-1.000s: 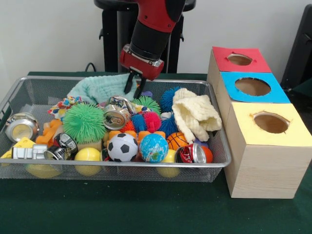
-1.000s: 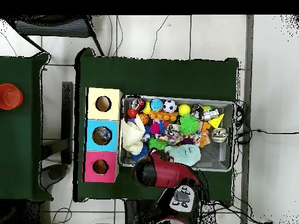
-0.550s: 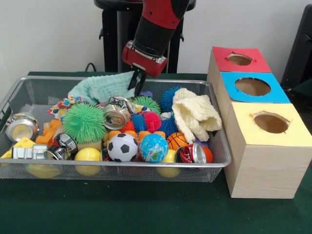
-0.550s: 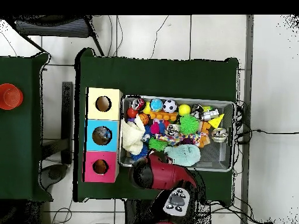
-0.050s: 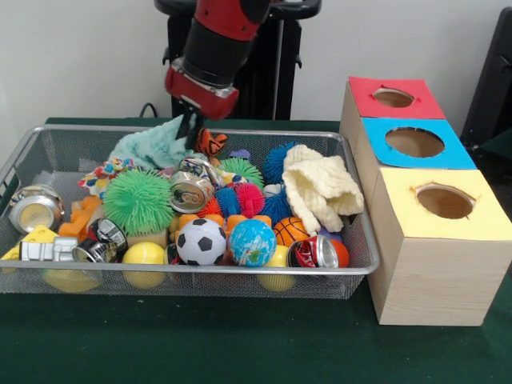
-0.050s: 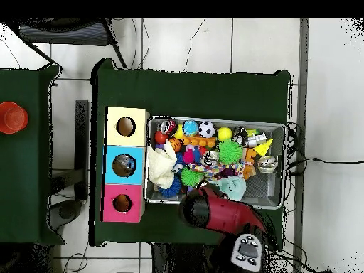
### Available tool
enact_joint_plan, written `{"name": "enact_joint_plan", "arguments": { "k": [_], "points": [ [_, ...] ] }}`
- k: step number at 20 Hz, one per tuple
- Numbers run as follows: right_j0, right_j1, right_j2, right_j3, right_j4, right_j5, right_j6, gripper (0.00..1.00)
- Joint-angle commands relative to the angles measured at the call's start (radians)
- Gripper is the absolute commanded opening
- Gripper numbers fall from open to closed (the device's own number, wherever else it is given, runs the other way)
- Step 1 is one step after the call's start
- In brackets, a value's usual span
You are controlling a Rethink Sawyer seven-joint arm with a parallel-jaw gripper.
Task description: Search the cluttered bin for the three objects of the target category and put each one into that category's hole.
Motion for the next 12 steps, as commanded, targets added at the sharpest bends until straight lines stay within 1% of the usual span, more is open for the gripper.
{"name": "enact_joint_plan", "arguments": {
  "k": [1,6,12],
  "points": [
    [-0.103,-0.032,0.104,-0.179,-0.101,0.149,-0.138,0.00],
    [-0.154,-0.045,0.133,-0.226,-0.175,0.152,-0.156,0.00],
    [-0.190,-0.044,0.163,-0.253,-0.227,0.139,-0.128,0.00]
  ]
}}
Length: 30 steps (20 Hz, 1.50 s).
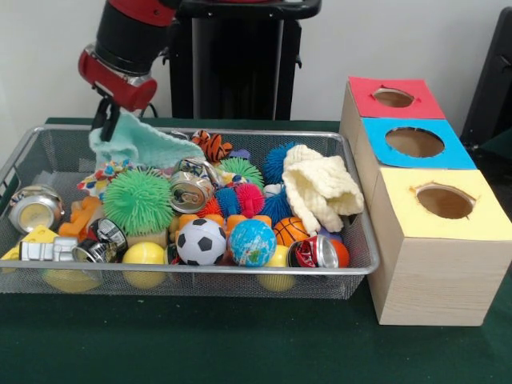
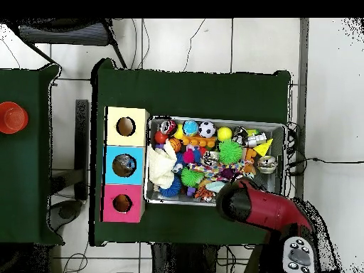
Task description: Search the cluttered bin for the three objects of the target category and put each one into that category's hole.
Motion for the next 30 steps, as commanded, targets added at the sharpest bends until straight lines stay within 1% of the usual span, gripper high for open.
{"name": "enact_joint_plan", "arguments": {
  "k": [1,7,12,14,18,22,25,27,28,30],
  "points": [
    [-0.040,-0.006,0.156,-0.124,-0.090,0.071,-0.121,0.00],
    [-0.037,-0.019,0.147,-0.149,-0.134,0.081,-0.113,0.00],
    [-0.038,-0.016,0.133,-0.215,-0.177,0.111,-0.139,0.00],
    [-0.047,-0.014,0.143,-0.238,-0.188,0.122,-0.149,0.00],
    [-0.042,-0.024,0.129,-0.255,-0.214,0.126,-0.146,0.00],
    [-0.047,-0.039,0.118,-0.275,-0.234,0.168,-0.166,0.00],
    [-0.058,-0.034,0.124,-0.284,-0.249,0.170,-0.167,0.00],
    [-0.066,-0.036,0.136,-0.280,-0.251,0.192,-0.174,0.00],
    [-0.070,-0.037,0.143,-0.278,-0.250,0.225,-0.177,1.00],
    [-0.072,-0.039,0.148,-0.268,-0.233,0.265,-0.181,1.00]
  ]
}}
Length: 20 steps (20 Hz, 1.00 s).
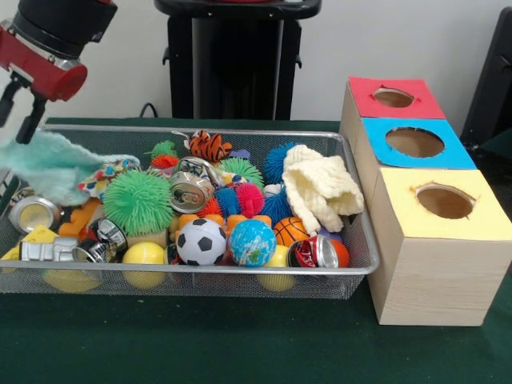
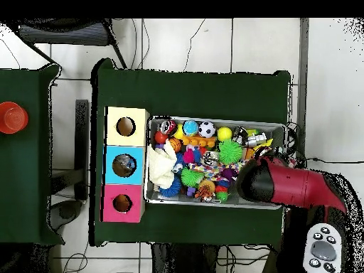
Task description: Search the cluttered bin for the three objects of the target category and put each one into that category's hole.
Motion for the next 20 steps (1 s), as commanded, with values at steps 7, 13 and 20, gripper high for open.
{"name": "enact_joint_plan", "arguments": {
  "k": [7,13,20],
  "points": [
    [-0.065,-0.044,0.177,0.087,0.009,0.194,-0.112,1.00],
    [-0.128,-0.112,0.292,0.182,0.054,0.245,-0.151,1.00],
    [-0.235,-0.175,0.472,0.311,0.101,0.256,-0.198,1.00]
  ]
}}
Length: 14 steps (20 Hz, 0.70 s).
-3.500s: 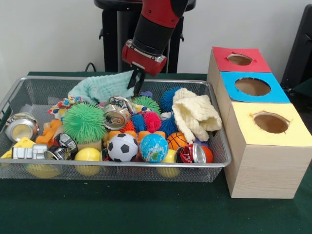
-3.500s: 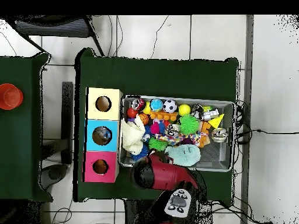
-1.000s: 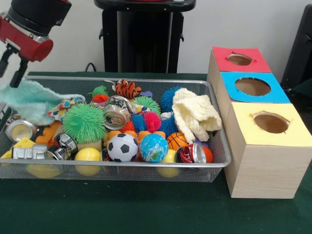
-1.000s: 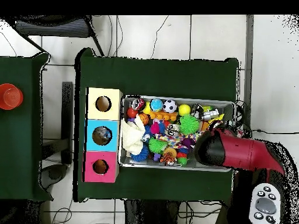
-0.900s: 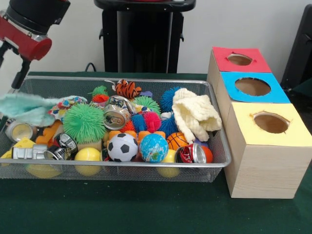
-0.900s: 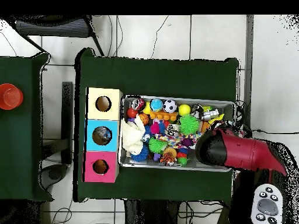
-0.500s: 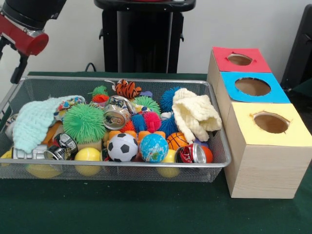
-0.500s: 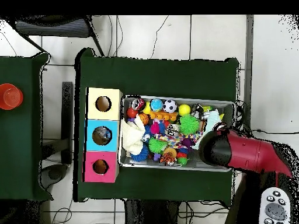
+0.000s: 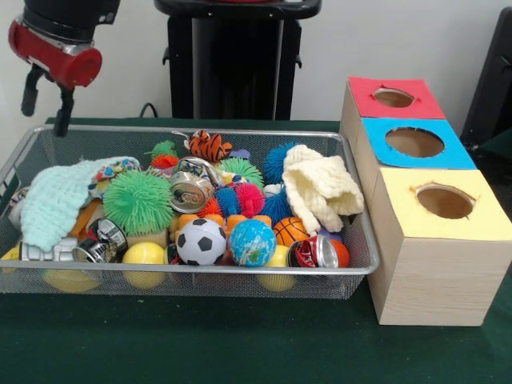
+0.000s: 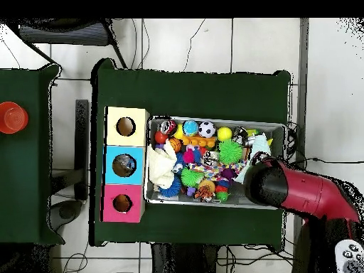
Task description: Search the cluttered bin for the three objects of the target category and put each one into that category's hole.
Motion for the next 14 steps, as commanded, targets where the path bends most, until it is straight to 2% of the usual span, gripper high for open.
{"name": "enact_joint_plan", "arguments": {
  "k": [1,4,11,14],
  "points": [
    [-0.081,-0.054,0.275,0.200,0.050,0.108,-0.208,1.00],
    [-0.160,-0.064,0.408,0.251,0.052,0.112,-0.289,1.00],
    [-0.285,0.001,0.602,0.281,0.023,0.173,-0.368,1.00],
    [-0.325,0.032,0.668,0.276,0.015,0.237,-0.405,1.00]
  ]
}}
